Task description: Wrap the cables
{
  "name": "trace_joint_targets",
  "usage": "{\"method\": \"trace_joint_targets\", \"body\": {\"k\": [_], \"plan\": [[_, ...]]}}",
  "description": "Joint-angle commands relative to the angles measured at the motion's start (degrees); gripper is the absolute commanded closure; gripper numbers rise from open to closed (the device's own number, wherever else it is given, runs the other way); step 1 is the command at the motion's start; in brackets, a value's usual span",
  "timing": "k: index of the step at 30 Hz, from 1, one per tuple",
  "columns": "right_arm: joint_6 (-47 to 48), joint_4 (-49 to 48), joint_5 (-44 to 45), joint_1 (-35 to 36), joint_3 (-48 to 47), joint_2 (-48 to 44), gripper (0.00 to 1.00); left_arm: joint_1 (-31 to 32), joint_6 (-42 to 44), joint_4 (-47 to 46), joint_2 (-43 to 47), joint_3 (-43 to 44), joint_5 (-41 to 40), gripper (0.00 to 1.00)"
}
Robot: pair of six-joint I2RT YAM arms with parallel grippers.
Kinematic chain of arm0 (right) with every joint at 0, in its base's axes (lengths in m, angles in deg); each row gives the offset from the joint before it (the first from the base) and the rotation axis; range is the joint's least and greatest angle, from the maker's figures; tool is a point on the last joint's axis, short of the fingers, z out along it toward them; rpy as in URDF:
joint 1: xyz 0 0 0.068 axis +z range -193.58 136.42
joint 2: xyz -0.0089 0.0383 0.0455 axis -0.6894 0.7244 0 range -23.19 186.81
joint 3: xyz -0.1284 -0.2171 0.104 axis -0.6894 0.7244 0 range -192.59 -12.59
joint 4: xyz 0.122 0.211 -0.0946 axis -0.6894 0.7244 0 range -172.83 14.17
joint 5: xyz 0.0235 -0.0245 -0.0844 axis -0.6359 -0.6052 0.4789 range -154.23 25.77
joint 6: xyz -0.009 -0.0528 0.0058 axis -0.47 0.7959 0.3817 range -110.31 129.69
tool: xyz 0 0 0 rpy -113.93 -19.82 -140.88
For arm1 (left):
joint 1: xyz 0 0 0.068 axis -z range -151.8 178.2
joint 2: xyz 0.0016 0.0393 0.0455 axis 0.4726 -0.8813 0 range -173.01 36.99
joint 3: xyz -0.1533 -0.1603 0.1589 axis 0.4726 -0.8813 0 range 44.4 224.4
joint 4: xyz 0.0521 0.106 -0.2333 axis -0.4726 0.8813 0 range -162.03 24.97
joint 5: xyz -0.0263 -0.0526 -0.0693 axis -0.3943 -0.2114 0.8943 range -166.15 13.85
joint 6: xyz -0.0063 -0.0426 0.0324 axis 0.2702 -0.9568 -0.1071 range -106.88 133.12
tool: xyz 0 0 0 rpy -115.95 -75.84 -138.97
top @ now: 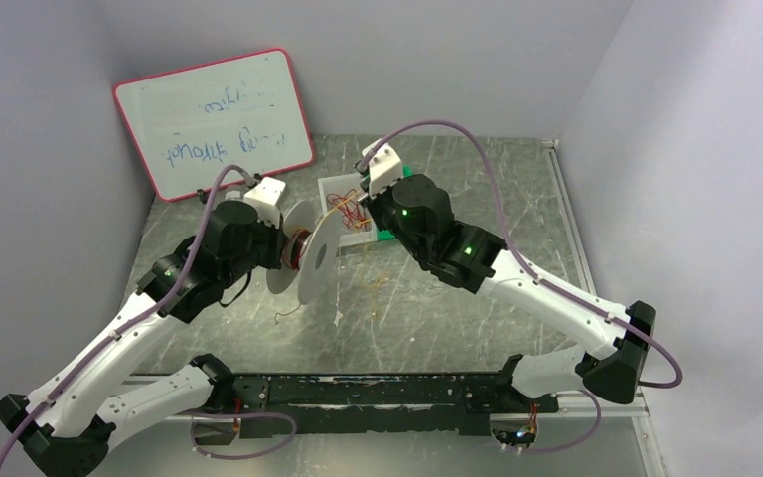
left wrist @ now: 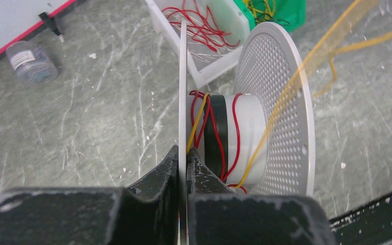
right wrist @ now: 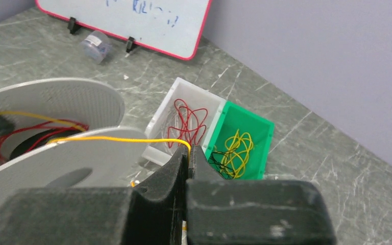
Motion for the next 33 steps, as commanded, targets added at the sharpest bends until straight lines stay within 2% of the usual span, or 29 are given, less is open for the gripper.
{"method": "trace_joint_targets", "body": {"k": [1,7,13,22,33], "plan": [[0.6,-4.8,-0.5,-4.1,3.0,0.2,1.00,0.8,4.7,1.3,1.4,1.9,5.2,0.93],[-2.8,-7.6,-2.4,-9.3,8.6,-1.4,1.00,0.9,5.7,2.2,2.9,3.3,9.8,0.93],[-8.9,-12.0,-7.8,-13.6,19.1,-3.8,1.00,0.8,4.7,2.1,3.6,6.6,13.9,0.93],[-16.8,-21.7,-13.1,-15.5,31.4,-4.6,1.00,0.9,3.3,1.2,3.0,13.2,19.7,0.93],[-22.5,-34.0,-14.8,-17.6,39.8,-4.4,0.84,0.9,0.7,0.1,2.3,19.9,29.8,0.93]]}}
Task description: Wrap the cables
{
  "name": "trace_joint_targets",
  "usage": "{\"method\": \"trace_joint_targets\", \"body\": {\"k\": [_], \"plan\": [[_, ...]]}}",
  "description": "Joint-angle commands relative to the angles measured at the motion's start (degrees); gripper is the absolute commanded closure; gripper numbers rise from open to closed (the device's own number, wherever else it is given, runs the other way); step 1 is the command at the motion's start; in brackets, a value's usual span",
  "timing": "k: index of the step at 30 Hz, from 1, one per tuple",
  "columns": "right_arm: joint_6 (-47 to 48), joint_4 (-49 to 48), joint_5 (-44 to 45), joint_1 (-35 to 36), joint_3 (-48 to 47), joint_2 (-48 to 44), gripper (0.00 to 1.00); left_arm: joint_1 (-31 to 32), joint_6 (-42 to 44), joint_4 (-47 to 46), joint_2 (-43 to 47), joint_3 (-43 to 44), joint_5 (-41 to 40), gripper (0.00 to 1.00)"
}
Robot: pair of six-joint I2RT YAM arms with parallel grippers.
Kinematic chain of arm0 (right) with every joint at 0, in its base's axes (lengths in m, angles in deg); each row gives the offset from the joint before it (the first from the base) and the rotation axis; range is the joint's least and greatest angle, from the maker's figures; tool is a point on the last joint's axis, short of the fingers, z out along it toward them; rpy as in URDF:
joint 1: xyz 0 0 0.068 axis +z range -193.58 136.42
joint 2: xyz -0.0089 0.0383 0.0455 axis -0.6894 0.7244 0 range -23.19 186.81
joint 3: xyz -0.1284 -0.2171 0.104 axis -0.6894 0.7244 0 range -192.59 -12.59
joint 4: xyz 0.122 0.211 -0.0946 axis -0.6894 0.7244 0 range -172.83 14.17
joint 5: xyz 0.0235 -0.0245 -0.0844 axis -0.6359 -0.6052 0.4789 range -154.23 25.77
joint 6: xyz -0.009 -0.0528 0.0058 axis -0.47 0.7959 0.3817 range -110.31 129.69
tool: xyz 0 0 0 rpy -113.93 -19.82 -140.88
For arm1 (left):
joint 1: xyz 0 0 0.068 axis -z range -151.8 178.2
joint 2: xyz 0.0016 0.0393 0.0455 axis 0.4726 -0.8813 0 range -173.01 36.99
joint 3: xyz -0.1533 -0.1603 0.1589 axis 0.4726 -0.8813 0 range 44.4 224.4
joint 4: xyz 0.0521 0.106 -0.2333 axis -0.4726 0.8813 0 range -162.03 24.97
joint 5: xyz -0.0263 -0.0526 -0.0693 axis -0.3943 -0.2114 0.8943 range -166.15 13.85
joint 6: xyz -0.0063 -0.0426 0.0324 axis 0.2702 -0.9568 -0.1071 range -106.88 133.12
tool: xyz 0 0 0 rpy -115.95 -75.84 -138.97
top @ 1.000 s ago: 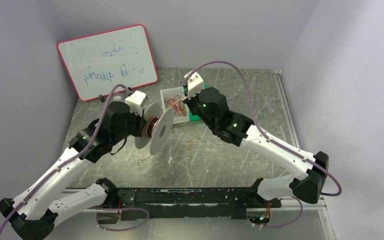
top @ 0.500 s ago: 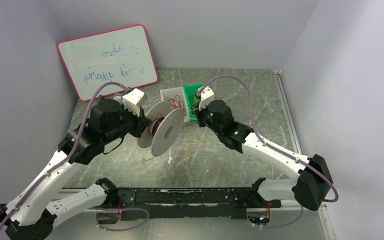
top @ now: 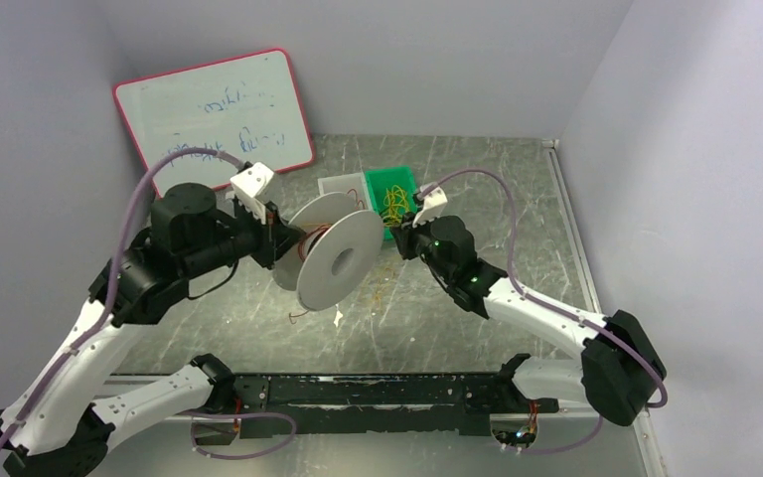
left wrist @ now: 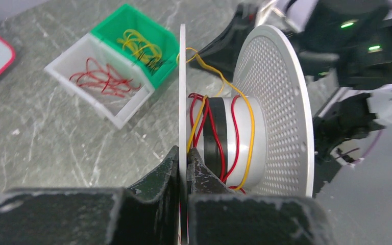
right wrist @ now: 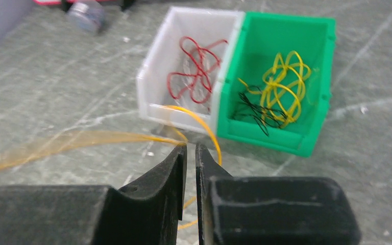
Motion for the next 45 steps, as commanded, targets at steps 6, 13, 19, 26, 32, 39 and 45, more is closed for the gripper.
{"method": "trace_joint_targets", "body": {"k": [6,13,19,26,32,39,45], "plan": [[-4.7,-8.3,4.2,-2.7,3.9,3.9,0.81,0.1,-3.6,-5.4,1.7,8.6,10.0,0.93],[-5.3,-11.0,3.5,-3.2,6.0,4.5,0.81,0.1,-5.2,-6.3,1.6,11.9,9.0,0.93],[-6.0,-14.3,0.6,-3.4,10.2,5.0,1.00,0.2,-7.4,-9.5,2.1,14.2,4.7,0.93],[-7.2,-18.1,-2.5,-3.4,15.3,5.1,1.00,0.2,-9.8,-12.6,1.4,16.4,0.3,0.93],[-7.8,-22.2,-5.7,-3.4,19.4,4.4,0.88,0.2,-11.5,-13.9,-0.1,18.4,0.0,0.93],[-9.5,-28.7,-14.9,-3.4,22.1,4.3,0.55,0.2,-11.7,-12.6,-1.5,20.5,-1.1,0.93],[-13.1,-44.3,-28.8,-3.3,24.5,8.8,0.41,0.2,-14.0,-12.7,-1.8,20.8,-0.7,0.93]]}}
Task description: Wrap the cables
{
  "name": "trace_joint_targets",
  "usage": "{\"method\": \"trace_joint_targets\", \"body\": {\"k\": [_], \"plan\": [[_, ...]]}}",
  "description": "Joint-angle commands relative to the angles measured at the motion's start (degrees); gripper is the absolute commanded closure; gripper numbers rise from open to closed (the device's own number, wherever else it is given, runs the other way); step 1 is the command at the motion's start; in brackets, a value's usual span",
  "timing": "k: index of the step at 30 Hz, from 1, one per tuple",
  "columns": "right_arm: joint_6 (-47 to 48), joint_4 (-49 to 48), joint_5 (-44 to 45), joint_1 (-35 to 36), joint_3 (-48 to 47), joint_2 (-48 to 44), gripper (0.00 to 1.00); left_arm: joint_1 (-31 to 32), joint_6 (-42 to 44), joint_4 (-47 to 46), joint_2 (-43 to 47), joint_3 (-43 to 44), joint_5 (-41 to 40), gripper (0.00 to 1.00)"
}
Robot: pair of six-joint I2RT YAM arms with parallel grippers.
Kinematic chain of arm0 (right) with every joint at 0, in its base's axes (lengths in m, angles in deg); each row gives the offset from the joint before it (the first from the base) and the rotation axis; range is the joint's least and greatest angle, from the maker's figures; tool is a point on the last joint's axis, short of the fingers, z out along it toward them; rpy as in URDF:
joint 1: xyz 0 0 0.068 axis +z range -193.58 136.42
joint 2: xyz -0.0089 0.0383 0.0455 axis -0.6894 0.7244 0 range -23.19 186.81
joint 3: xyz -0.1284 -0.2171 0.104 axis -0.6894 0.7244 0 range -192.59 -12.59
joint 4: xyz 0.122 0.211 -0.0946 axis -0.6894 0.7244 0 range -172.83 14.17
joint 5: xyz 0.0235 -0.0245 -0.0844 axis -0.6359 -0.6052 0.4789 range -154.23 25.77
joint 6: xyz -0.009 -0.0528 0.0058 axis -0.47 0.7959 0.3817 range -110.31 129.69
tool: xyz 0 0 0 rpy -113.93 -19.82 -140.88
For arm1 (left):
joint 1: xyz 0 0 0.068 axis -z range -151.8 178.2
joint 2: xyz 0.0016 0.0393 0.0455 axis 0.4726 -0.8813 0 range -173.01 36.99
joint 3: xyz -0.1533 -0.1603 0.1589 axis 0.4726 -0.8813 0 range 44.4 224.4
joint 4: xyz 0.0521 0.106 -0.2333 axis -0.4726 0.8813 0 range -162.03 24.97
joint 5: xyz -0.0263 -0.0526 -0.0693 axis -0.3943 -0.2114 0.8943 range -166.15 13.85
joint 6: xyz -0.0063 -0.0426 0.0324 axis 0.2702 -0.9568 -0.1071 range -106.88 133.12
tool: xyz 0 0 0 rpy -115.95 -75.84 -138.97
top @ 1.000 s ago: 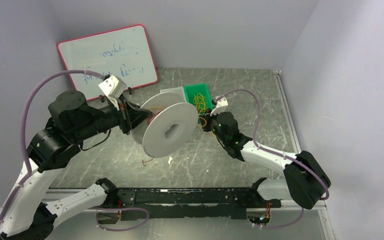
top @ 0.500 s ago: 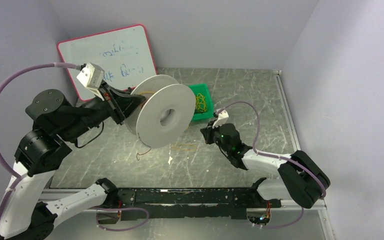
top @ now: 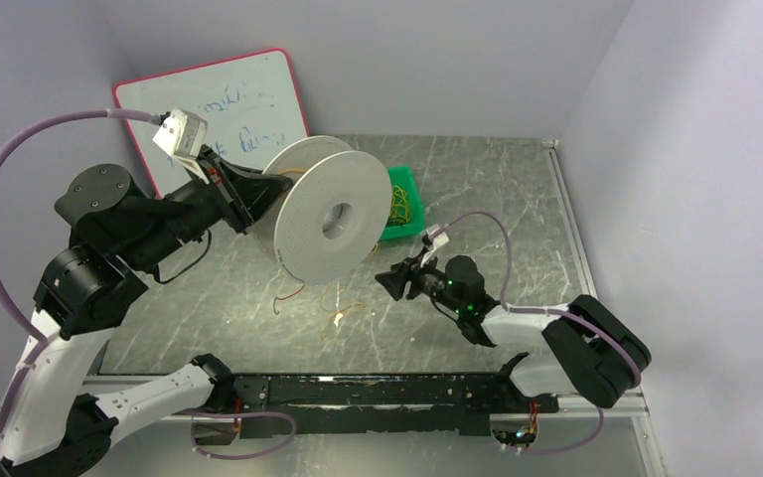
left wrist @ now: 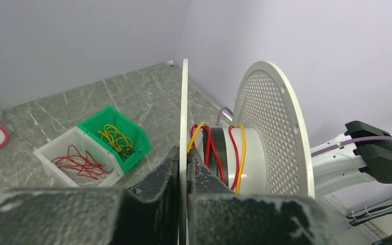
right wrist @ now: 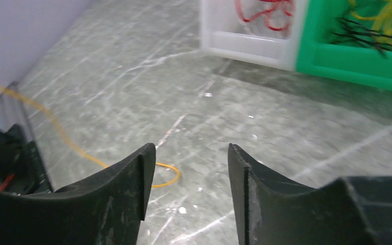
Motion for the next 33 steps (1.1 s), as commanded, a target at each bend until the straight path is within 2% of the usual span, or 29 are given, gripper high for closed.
{"method": "trace_joint_targets", "body": {"k": [1,5,10,15,24,29,33], "plan": [[-3.5,-16.9,-13.9,-0.2,1.4,3.9,0.40,0.2,-2.9,-5.1,0.3,2.8,-0.5,0.93],[-5.7,-24.7,-20.2,1.2,-0.4,8.9,0.35,0.2,-3.0,-4.7,0.3,3.2,-0.3,0.93],[-6.1,-31.8,-22.3,5.0,-3.3,15.0,0.33,0.1,-3.2,-4.4,0.2,3.3,-0.2,0.93],[-4.0,-34.4,-20.0,8.7,-6.5,21.2,0.32,0.2,-3.6,-4.7,0.3,2.9,0.2,0.93],[-3.7,-41.4,-17.2,11.3,-11.0,29.8,0.33,0.2,-4.1,-4.9,0.2,2.7,1.3,0.93],[-5.7,-46.2,-16.7,12.0,-13.0,33.3,0.39,0.1,-4.6,-5.3,0.4,2.0,1.3,0.93],[-6.9,-48.6,-16.3,12.1,-13.6,35.3,0.53,0.2,-4.9,-5.4,0.6,1.4,0.9,0.93]]}}
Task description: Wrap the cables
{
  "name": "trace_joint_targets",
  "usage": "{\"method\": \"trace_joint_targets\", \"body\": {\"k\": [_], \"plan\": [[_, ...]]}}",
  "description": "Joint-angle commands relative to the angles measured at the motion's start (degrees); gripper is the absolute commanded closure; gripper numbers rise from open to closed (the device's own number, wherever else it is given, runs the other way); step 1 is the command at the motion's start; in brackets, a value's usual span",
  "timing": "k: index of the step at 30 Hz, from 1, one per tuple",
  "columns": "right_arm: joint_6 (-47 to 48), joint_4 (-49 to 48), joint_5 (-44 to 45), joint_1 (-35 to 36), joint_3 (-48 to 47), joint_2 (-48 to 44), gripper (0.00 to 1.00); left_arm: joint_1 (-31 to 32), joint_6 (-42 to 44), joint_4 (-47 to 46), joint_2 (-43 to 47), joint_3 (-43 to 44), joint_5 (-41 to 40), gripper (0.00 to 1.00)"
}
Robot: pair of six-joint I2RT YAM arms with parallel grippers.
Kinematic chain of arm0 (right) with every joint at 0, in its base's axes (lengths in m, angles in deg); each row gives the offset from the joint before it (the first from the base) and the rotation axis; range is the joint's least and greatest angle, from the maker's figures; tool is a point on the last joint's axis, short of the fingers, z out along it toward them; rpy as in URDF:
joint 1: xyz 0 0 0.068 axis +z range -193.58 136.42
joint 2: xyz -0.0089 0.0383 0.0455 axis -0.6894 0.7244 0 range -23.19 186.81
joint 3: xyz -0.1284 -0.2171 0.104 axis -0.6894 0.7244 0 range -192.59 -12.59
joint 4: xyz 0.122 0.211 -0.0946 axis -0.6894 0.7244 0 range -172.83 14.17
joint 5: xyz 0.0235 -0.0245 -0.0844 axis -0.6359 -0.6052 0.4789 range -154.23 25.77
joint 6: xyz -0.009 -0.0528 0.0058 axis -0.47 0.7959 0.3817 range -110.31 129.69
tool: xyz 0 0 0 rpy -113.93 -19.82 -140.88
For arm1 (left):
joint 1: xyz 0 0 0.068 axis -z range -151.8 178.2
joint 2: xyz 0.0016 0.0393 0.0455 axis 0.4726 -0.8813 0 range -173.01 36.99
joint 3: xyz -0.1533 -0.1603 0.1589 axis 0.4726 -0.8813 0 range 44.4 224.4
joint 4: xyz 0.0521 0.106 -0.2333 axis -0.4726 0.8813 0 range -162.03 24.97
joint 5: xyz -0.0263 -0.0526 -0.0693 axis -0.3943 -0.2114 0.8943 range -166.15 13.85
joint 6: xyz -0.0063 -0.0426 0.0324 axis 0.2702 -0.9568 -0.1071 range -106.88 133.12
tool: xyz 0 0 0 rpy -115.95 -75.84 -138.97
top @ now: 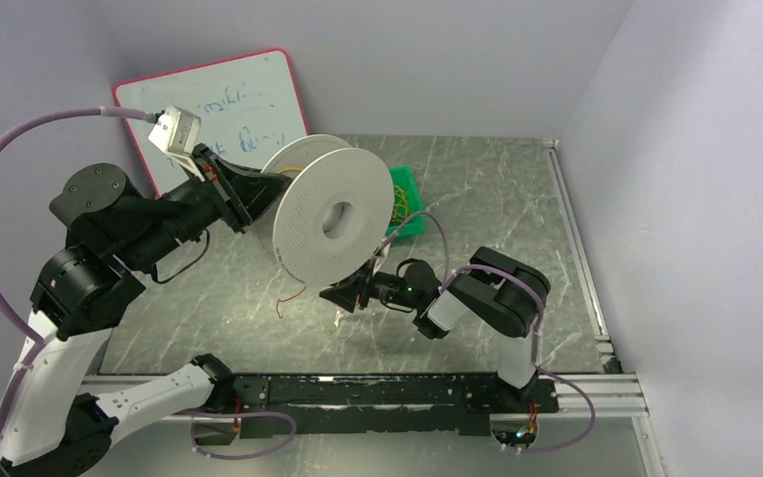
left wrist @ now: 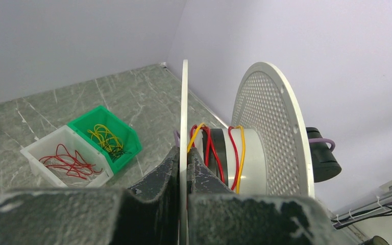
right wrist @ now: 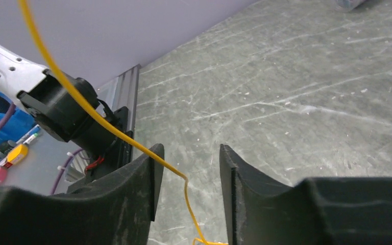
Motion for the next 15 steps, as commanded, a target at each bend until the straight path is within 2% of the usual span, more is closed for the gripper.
{"method": "trace_joint_targets", "body": {"k": [1,6,15], "plan": [[-1.2,-9.6,0.9,0.4,-0.8,2.2,0.58,0.2,-1.7,-5.7,1.1,0.3,0.7,0.93],[-2.8,-12.4,1.9,0.9,1.4,3.7,1.00,0.2,-2.2,-6.0,0.9,-0.2,-1.7,0.93],[-2.2,-15.9,9.9,6.9,10.7,4.9,1.00,0.1,-2.8,-7.6,-1.9,-2.7,-16.8,0.93]]}}
